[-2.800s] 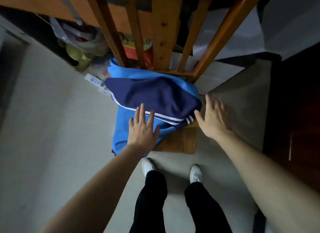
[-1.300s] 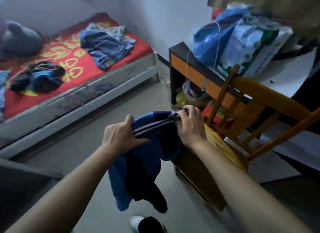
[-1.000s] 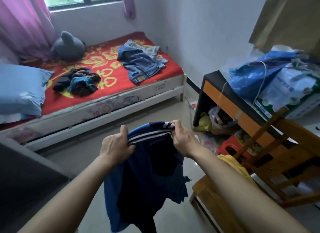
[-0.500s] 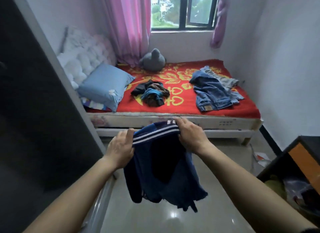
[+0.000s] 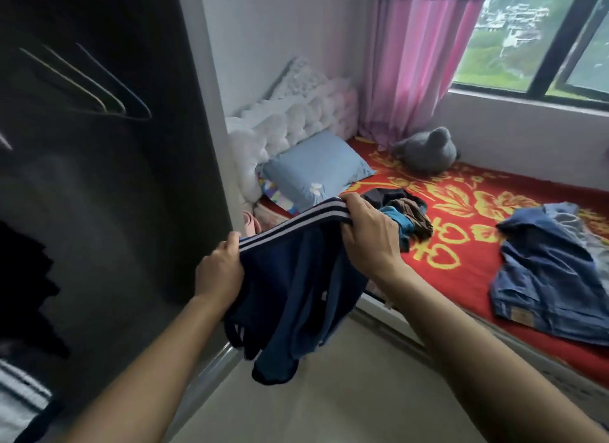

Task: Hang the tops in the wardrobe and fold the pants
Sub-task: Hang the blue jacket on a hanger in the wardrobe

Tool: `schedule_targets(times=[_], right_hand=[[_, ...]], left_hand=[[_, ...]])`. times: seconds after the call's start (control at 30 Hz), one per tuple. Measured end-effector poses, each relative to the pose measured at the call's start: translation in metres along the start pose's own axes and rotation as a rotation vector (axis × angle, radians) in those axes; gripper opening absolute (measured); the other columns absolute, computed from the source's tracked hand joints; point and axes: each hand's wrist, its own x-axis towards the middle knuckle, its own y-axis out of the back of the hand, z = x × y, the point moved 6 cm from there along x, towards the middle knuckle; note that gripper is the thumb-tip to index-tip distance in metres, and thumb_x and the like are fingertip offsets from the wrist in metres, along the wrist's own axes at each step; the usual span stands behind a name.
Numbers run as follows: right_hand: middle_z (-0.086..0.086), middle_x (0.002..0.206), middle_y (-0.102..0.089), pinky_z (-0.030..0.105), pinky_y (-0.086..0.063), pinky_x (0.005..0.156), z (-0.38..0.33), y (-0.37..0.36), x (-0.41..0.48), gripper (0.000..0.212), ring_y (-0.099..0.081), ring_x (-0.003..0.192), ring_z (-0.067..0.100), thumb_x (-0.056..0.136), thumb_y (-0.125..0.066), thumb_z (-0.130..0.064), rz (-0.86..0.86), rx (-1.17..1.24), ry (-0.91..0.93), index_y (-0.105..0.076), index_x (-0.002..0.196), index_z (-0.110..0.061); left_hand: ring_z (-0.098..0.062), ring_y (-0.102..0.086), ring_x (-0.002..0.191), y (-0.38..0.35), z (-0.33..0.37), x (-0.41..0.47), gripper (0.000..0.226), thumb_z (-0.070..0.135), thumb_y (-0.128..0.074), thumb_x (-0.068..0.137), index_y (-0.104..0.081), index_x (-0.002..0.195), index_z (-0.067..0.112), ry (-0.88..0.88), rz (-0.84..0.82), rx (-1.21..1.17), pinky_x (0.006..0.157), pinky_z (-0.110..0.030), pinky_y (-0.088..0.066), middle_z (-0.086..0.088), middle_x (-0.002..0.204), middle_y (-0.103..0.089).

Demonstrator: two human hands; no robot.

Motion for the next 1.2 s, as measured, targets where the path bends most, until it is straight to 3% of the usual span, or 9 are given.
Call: schedule_targets(times=[0.17, 0.37, 0.47, 0.57, 0.77, 0.83, 0.97, 1.07, 1.2], right_hand=[[0.005, 0.109, -0.066, 0.038, -0.036, 0.068, -0.019, -0.047, 0.048, 0.024, -0.063, 0.094, 0.035, 0.092, -0.048, -0.028, -0.063, 0.08, 0.076, -0.053, 0.115, -0.021], [0.009, 0.111, -0.067, 0.041, -0.042, 0.075, -0.083, -0.107, 0.096, 0.024, -0.062, 0.098, 0.037, 0.095, -0.05, -0.029, -0.14, 0.131, 0.168, -0.058, 0.117, -0.023], [0.006, 0.116, -0.068, 0.041, -0.044, 0.077, -0.129, -0.132, 0.119, 0.027, -0.064, 0.1, 0.036, 0.096, -0.052, -0.03, -0.131, 0.141, 0.223, -0.058, 0.121, -0.026], [0.003, 0.115, -0.068, 0.04, -0.046, 0.075, -0.178, -0.156, 0.143, 0.025, -0.064, 0.1, 0.034, 0.096, -0.05, -0.032, -0.103, 0.125, 0.245, -0.057, 0.119, -0.028], [-0.001, 0.11, -0.068, 0.038, -0.045, 0.07, -0.259, -0.212, 0.181, 0.024, -0.065, 0.093, 0.032, 0.095, -0.05, -0.031, -0.15, 0.116, 0.319, -0.052, 0.12, -0.03], [-0.001, 0.111, -0.066, 0.038, -0.045, 0.068, -0.276, -0.229, 0.19, 0.027, -0.066, 0.092, 0.031, 0.096, -0.05, -0.032, -0.17, 0.084, 0.367, -0.051, 0.123, -0.029], [-0.003, 0.11, -0.064, 0.035, -0.042, 0.064, -0.306, -0.258, 0.207, 0.03, -0.066, 0.091, 0.028, 0.095, -0.054, -0.034, -0.226, 0.044, 0.47, -0.052, 0.125, -0.03], [-0.006, 0.105, -0.067, 0.036, -0.05, 0.07, -0.326, -0.277, 0.224, 0.03, -0.065, 0.093, 0.024, 0.091, -0.061, -0.045, -0.278, 0.11, 0.473, -0.058, 0.116, -0.029], [-0.008, 0.083, -0.068, 0.036, -0.054, 0.066, -0.355, -0.308, 0.244, 0.053, -0.065, 0.078, 0.018, 0.076, -0.053, -0.081, -0.412, 0.239, 0.484, -0.061, 0.09, -0.03]], left_hand=[[-0.038, -0.062, 0.092, 0.034, -0.047, 0.009, 0.045, 0.004, -0.042, 0.088, -0.051, 0.126, 0.025, 0.234, 0.072, -0.03, 0.072, -0.039, -0.042, -0.012, 0.108, -0.067], [-0.036, -0.063, 0.086, 0.082, -0.13, 0.017, 0.031, 0.013, -0.048, 0.091, -0.065, 0.116, 0.023, 0.27, 0.213, 0.067, 0.063, -0.036, -0.039, -0.008, 0.096, -0.067], [-0.033, -0.064, 0.074, 0.099, -0.181, 0.023, 0.02, 0.019, -0.048, 0.095, -0.067, 0.101, 0.019, 0.355, 0.237, 0.05, 0.056, -0.034, -0.041, -0.007, 0.081, -0.068], [-0.033, -0.063, 0.071, 0.116, -0.226, 0.033, 0.022, 0.022, -0.043, 0.098, -0.058, 0.084, 0.013, 0.447, 0.263, 0.004, 0.054, -0.034, -0.038, -0.007, 0.073, -0.065], [-0.04, -0.063, 0.088, 0.162, -0.299, 0.068, 0.017, 0.019, -0.044, 0.096, -0.057, 0.103, 0.011, 0.475, 0.367, 0.078, 0.064, -0.038, -0.04, -0.014, 0.098, -0.068], [-0.039, -0.064, 0.087, 0.174, -0.321, 0.073, 0.018, 0.021, -0.045, 0.095, -0.057, 0.105, 0.013, 0.49, 0.399, 0.11, 0.063, -0.038, -0.042, -0.013, 0.098, -0.068], [-0.043, -0.063, 0.088, 0.182, -0.37, 0.075, 0.027, 0.03, -0.043, 0.097, -0.062, 0.102, 0.012, 0.692, 0.424, -0.005, 0.065, -0.037, -0.04, -0.021, 0.095, -0.068], [-0.045, -0.062, 0.091, 0.192, -0.388, 0.08, 0.031, 0.031, -0.042, 0.098, -0.064, 0.1, 0.009, 0.767, 0.462, -0.017, 0.068, -0.039, -0.041, -0.023, 0.098, -0.067], [-0.045, -0.062, 0.083, 0.219, -0.402, 0.084, 0.022, 0.026, -0.046, 0.095, -0.064, 0.095, 0.012, 0.753, 0.57, 0.166, 0.064, -0.04, -0.042, -0.021, 0.089, -0.068]])
